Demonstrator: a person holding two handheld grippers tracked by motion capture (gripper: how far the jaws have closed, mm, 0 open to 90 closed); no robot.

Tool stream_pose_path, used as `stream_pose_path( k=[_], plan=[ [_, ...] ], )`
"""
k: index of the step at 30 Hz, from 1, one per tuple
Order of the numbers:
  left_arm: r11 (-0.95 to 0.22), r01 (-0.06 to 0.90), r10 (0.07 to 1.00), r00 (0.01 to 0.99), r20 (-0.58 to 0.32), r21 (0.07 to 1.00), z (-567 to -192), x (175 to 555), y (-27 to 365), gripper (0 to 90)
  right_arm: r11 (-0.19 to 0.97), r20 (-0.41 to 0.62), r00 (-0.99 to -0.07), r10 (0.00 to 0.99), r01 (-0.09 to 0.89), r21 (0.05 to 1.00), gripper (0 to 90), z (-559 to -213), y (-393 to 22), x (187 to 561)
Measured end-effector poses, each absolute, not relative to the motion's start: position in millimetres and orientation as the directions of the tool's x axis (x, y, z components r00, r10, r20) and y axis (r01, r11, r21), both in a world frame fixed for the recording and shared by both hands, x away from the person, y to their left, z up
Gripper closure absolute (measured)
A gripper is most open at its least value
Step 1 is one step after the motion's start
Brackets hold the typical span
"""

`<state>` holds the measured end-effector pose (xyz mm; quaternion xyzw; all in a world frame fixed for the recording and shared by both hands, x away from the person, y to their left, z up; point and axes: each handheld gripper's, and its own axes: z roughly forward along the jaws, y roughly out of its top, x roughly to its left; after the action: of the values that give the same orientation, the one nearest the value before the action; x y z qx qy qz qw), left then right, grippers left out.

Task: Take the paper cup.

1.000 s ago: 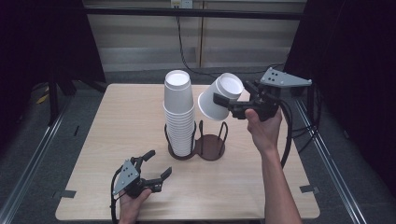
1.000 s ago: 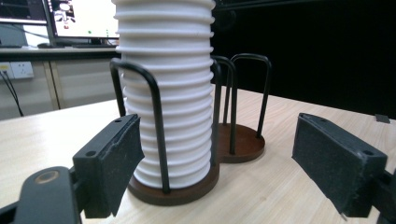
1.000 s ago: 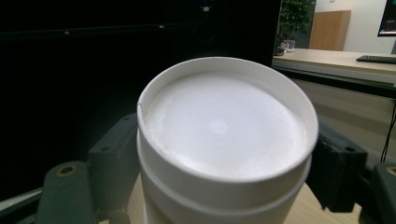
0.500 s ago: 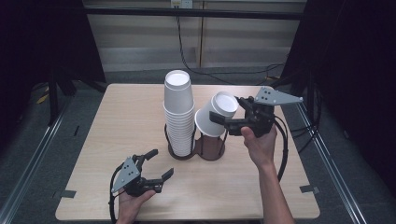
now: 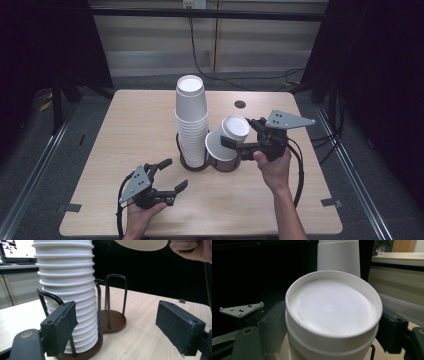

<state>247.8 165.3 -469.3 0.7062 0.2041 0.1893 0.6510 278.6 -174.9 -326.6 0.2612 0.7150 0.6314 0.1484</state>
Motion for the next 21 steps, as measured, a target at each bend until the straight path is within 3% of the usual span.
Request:
stream_pose_path(
  k=[21],
  plan=[
    [-0.084, 0.028, 0.457, 0.889, 0.014, 0.996, -456.0, 245.8, 156.1, 15.8, 0.061, 0.163, -0.846, 0.507, 0.224, 0.973, 22.0, -369.4, -154.9, 264.6]
  ],
)
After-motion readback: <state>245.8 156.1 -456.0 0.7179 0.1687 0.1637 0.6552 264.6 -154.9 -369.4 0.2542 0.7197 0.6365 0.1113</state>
